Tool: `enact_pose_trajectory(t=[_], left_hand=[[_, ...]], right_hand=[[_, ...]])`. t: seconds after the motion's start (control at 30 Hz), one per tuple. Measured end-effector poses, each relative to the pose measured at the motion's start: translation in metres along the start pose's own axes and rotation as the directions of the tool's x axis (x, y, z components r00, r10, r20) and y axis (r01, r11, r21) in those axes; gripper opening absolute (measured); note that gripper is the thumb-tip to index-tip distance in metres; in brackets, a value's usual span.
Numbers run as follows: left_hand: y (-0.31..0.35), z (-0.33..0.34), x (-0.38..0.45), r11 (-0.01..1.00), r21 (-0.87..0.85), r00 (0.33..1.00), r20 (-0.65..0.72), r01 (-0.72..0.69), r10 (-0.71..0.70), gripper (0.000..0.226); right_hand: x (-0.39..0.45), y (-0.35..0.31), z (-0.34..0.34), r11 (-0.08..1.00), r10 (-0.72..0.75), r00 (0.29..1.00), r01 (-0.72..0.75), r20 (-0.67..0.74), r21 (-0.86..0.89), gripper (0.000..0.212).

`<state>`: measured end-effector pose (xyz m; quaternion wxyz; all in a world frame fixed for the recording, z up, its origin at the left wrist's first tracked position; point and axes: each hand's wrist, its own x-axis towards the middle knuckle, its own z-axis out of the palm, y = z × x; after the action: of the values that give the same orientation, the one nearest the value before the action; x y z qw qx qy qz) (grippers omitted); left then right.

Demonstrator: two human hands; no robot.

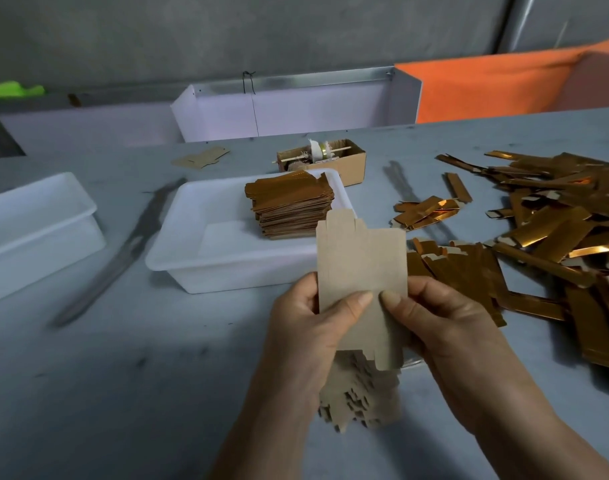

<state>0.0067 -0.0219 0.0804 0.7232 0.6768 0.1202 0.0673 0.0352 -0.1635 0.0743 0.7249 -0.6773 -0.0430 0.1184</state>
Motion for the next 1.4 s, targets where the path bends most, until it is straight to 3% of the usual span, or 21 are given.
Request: enact_pose_trajectory(t=[0.3,0.4,0.5,0.57,0.63,0.77,0.93,1.0,1.13,1.23,1.3,1.4], left_hand=[[-0.003,0.010,0.004,0.997,0.006,0.996,-0.034,0.083,-0.083,0.022],[-0.006,0.013,0.006,0.998,0.028,0.996,-0.070,0.064,-0.061,0.022],[-0.009,0.014,0.006,0.997,0.050,0.994,-0.096,0.062,-0.057,0.016],[-0.011,0.014,0.006,0.997,0.048,0.992,-0.112,0.067,-0.062,0.016],[-0.014,0.016,0.006,0.997,0.067,0.990,-0.136,0.046,-0.037,0.018],[-0.014,0.021,0.002,0.997,0.076,0.993,-0.121,0.014,-0.005,0.010],[-0.011,0.014,0.001,0.991,-0.040,0.989,0.072,0.130,-0.127,0.018],[-0.010,0.011,0.000,0.994,-0.036,0.988,0.117,0.106,-0.101,0.024],[-0.009,0.010,-0.001,0.991,0.134,0.999,0.049,0.000,-0.006,0.016],[-0.004,0.010,-0.005,0.977,0.208,0.993,0.116,-0.041,0.017,0.017],[0.000,0.010,-0.007,0.971,0.230,0.986,0.163,-0.060,0.022,0.017],[0.004,0.010,-0.008,0.976,0.216,0.986,0.169,-0.027,-0.010,0.014]], right_hand=[[-0.003,0.004,-0.009,0.999,0.018,1.000,-0.018,0.000,-0.039,0.027],[-0.004,0.004,-0.009,0.996,-0.015,1.000,0.014,-0.008,-0.085,0.018],[-0.005,0.005,-0.007,0.954,-0.132,0.989,0.111,-0.060,-0.277,0.015],[-0.007,0.004,-0.004,0.859,-0.248,0.964,0.172,-0.098,-0.483,0.018],[-0.010,0.001,0.003,0.783,-0.379,0.921,0.269,-0.086,-0.560,0.014],[-0.011,0.002,0.014,0.781,-0.454,0.891,0.385,-0.024,-0.491,0.019],[-0.006,0.010,0.014,0.843,-0.397,0.917,0.345,-0.045,-0.413,0.020],[-0.005,0.011,0.012,0.858,-0.361,0.932,0.316,-0.039,-0.404,0.019],[-0.007,0.010,0.013,0.925,-0.254,0.964,0.219,-0.078,-0.312,0.021],[-0.005,0.009,0.007,0.977,-0.125,0.980,0.095,-0.155,-0.191,0.044],[-0.003,0.007,0.002,0.999,0.011,0.997,-0.015,-0.079,-0.046,0.044],[-0.003,0.003,-0.001,0.991,0.076,0.996,-0.080,0.039,0.108,0.030]])
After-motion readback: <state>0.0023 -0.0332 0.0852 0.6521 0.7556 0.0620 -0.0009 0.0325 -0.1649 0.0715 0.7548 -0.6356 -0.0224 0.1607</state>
